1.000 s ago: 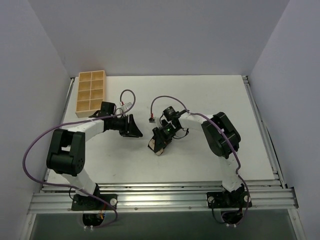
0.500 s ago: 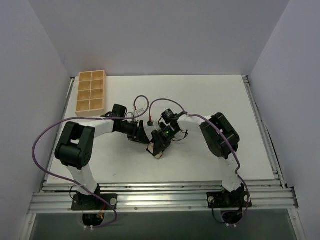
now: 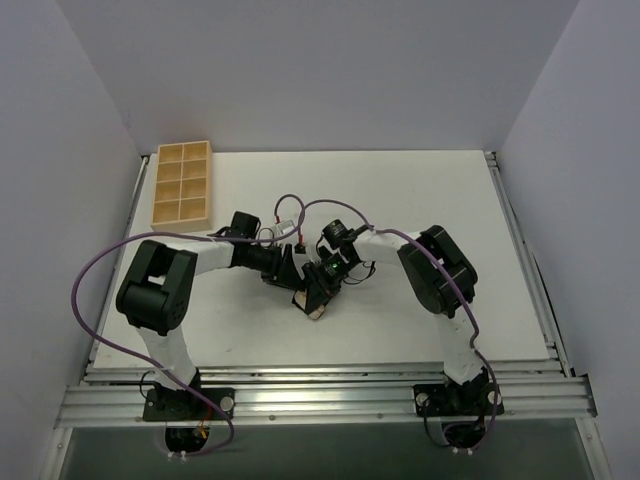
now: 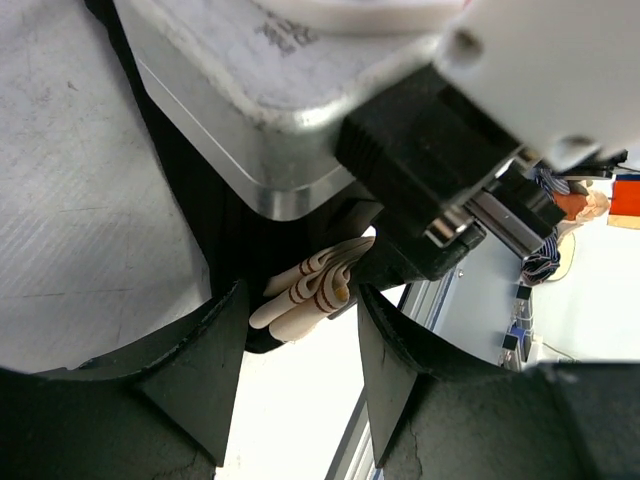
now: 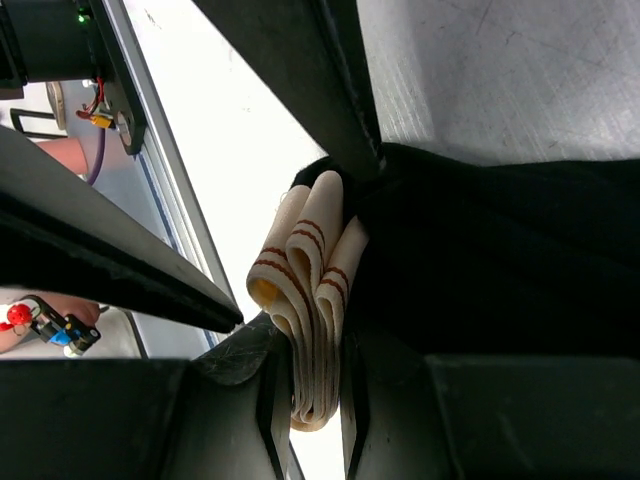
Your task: Roll the underwear
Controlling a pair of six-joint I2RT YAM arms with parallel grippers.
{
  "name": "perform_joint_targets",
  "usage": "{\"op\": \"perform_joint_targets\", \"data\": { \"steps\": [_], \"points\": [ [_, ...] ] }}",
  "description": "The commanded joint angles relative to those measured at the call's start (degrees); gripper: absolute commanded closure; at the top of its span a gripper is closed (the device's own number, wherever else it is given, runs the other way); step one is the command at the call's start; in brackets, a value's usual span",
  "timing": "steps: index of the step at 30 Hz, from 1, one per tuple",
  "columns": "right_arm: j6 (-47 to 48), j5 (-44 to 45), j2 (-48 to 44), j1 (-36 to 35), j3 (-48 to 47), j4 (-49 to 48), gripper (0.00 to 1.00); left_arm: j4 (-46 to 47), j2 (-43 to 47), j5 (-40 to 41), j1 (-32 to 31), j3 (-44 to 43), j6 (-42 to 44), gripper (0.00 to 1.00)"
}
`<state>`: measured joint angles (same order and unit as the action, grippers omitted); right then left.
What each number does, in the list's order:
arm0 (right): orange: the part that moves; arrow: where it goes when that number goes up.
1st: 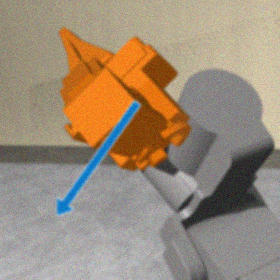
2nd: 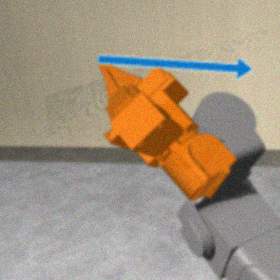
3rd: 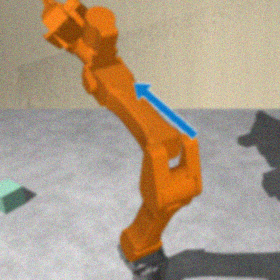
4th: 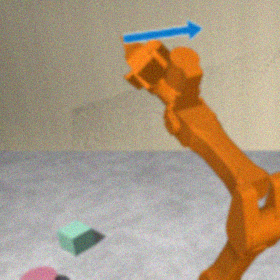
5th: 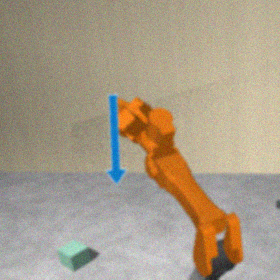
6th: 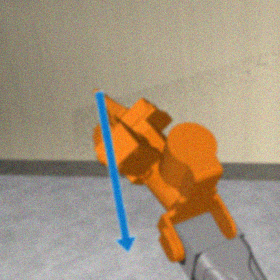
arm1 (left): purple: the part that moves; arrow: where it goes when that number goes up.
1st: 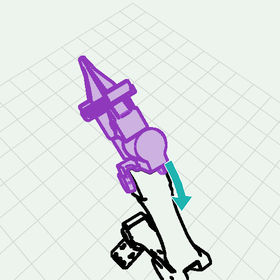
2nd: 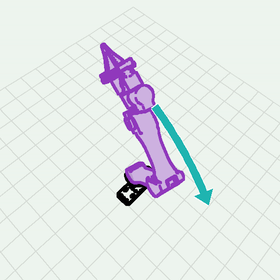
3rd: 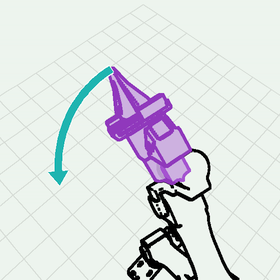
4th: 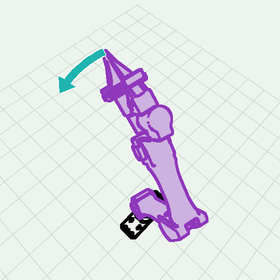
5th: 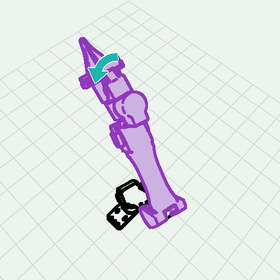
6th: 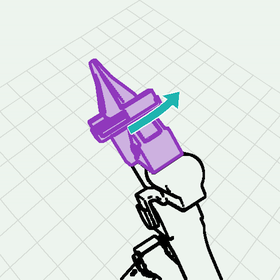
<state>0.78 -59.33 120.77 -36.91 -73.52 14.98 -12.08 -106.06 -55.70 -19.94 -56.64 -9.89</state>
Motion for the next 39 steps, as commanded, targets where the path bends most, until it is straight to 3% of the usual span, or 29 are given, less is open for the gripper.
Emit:
{"op": "perform_joint_targets", "data": {
  "steps": [1, 15, 18, 19, 23, 26, 31, 36, 39],
  "points": [
    [-0.4, 0.4, 1.2, -0.6, 0.7, 1.4, 1.0, 4.2, -0.4, -2.6, -0.8, 1.0, 0.0, 0.44],
    [-0.8, 0.1, 1.2, -0.4, 1.1, 0.1, 1.0, 7.1, 0.8, -3.5, -1.2, 4.8, -0.2, 0.49],
    [-0.8, 1.0, 1.2, -0.4, 1.0, 0.2, 1.0, 7.8, 0.1, -2.6, -1.3, 4.6, -1.6, 0.64],
    [-2.3, 1.5, 1.1, -0.4, 0.9, 0.2, 0.99, 7.2, -0.3, -2.2, -1.3, 4.1, -2.1, 0.78],
    [-6.4, 6.5, -1.5, -0.1, 2.9, -2.8, 0.83, 3.3, -2.0, 0.7, -1.2, 3.2, -2.5, 0.97],
    [-10.6, 10.7, -4.4, 0.8, 5.4, -6.3, 0.77, -1.1, -3.3, 3.8, -1.2, 3.0, -2.1, 0.98],
    [-16.6, 13.6, -8.0, 1.9, 9.1, -11.1, 0.71, 0.4, -3.8, 6.3, -1.2, 4.5, -4.5, 0.98],
    [-18.5, 17.1, -10.6, 2.0, 10.6, -12.1, 0.71, 1.3, -4.6, 6.8, -1.2, 4.3, -5.7, 0.98],
    [-19.8, 20.0, -12.0, 2.0, 11.4, -12.9, 0.76, 0.9, -5.1, 7.4, -1.2, 4.0, -6.0, 0.98]
  ]
}}
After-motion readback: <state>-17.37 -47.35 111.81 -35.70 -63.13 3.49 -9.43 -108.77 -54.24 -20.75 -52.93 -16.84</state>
